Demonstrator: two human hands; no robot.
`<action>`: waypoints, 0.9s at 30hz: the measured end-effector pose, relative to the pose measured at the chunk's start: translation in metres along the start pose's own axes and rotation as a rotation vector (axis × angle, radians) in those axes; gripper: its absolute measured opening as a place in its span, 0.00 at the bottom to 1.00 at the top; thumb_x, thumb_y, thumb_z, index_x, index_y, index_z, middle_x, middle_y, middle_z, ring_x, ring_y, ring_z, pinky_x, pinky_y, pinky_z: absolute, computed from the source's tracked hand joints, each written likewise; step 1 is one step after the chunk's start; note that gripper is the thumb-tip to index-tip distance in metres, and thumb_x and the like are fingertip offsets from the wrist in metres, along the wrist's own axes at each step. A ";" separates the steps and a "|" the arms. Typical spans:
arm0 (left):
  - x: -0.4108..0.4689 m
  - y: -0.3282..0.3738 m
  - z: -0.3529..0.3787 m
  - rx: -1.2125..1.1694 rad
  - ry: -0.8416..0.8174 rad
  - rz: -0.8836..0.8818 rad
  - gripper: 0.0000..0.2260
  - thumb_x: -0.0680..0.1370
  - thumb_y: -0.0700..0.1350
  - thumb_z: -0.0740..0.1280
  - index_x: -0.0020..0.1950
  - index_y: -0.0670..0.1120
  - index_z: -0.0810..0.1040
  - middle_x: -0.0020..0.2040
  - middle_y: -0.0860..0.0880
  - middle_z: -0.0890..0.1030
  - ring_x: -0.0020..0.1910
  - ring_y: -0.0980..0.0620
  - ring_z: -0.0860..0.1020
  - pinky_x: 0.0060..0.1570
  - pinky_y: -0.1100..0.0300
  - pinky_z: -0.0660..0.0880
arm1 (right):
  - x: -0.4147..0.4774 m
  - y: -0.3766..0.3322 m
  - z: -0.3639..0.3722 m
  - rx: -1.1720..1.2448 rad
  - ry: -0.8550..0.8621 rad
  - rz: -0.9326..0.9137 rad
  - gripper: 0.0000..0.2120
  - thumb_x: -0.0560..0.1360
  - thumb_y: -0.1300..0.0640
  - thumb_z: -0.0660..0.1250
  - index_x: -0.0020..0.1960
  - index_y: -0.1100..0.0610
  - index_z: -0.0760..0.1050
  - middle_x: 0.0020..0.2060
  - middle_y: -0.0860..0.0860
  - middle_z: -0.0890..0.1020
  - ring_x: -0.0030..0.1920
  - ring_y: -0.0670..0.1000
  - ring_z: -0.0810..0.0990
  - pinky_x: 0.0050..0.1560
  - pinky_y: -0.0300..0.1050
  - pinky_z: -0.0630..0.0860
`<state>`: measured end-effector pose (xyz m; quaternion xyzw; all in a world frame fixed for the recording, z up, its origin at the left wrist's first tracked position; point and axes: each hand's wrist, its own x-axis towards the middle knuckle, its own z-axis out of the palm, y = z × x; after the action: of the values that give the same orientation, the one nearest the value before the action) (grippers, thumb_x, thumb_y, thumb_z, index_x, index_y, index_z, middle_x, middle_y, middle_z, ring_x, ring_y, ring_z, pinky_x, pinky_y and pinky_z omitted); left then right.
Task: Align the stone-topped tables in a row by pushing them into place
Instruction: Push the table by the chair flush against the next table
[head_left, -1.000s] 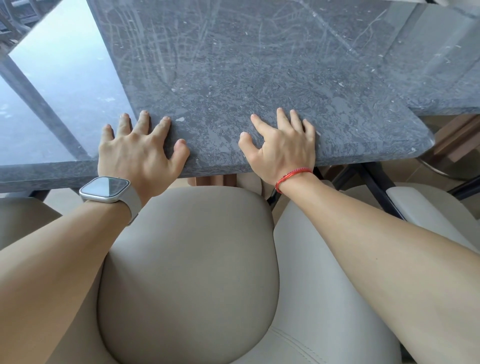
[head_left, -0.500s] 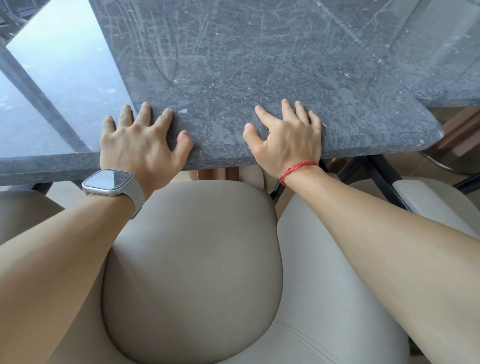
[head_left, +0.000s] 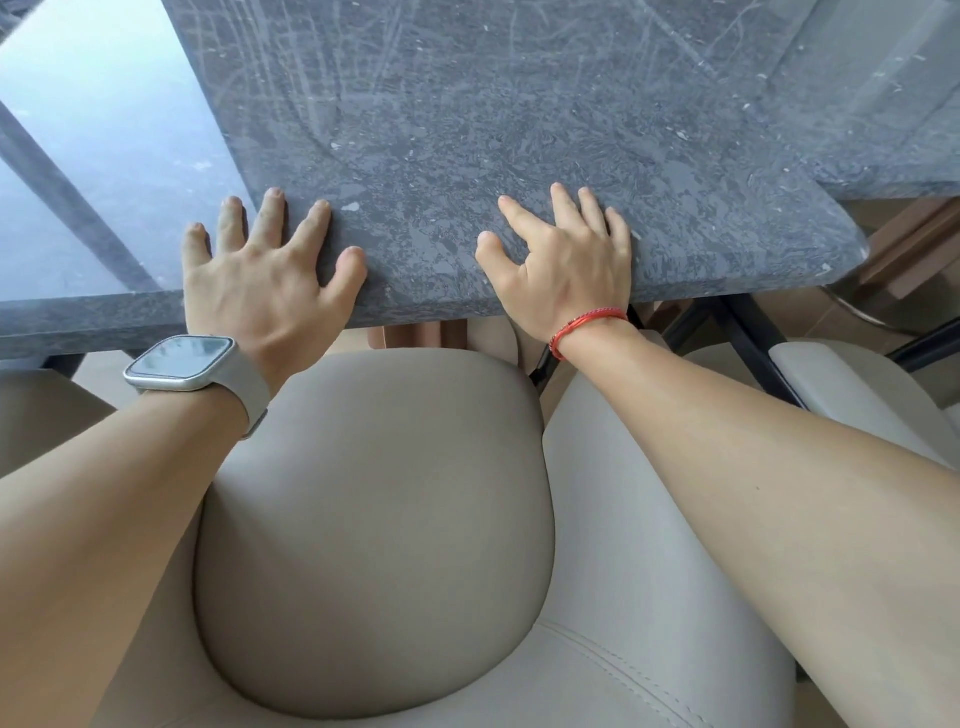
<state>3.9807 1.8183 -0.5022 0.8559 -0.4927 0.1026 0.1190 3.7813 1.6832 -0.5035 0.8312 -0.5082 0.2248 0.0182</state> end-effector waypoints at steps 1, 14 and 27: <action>0.000 0.000 0.000 -0.011 -0.007 -0.002 0.31 0.79 0.67 0.44 0.78 0.57 0.67 0.81 0.44 0.66 0.80 0.37 0.60 0.77 0.35 0.56 | 0.000 0.000 0.000 -0.004 -0.007 0.001 0.29 0.75 0.32 0.52 0.71 0.39 0.73 0.74 0.58 0.71 0.76 0.61 0.64 0.76 0.60 0.54; -0.006 0.004 0.002 0.012 0.120 0.022 0.30 0.80 0.65 0.49 0.72 0.50 0.74 0.73 0.39 0.75 0.73 0.32 0.69 0.72 0.34 0.63 | -0.002 -0.001 0.000 -0.010 0.003 0.005 0.29 0.74 0.33 0.52 0.70 0.39 0.74 0.73 0.59 0.73 0.76 0.62 0.65 0.76 0.62 0.53; -0.007 0.005 0.002 0.017 0.200 0.032 0.28 0.81 0.60 0.50 0.63 0.44 0.79 0.63 0.36 0.80 0.64 0.30 0.75 0.64 0.36 0.70 | -0.003 -0.003 -0.001 0.021 0.030 -0.013 0.27 0.74 0.37 0.54 0.67 0.42 0.78 0.71 0.61 0.75 0.74 0.63 0.68 0.75 0.62 0.57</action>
<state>3.9726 1.8208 -0.5056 0.8345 -0.4910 0.1933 0.1587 3.7828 1.6876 -0.5034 0.8310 -0.5002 0.2425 0.0189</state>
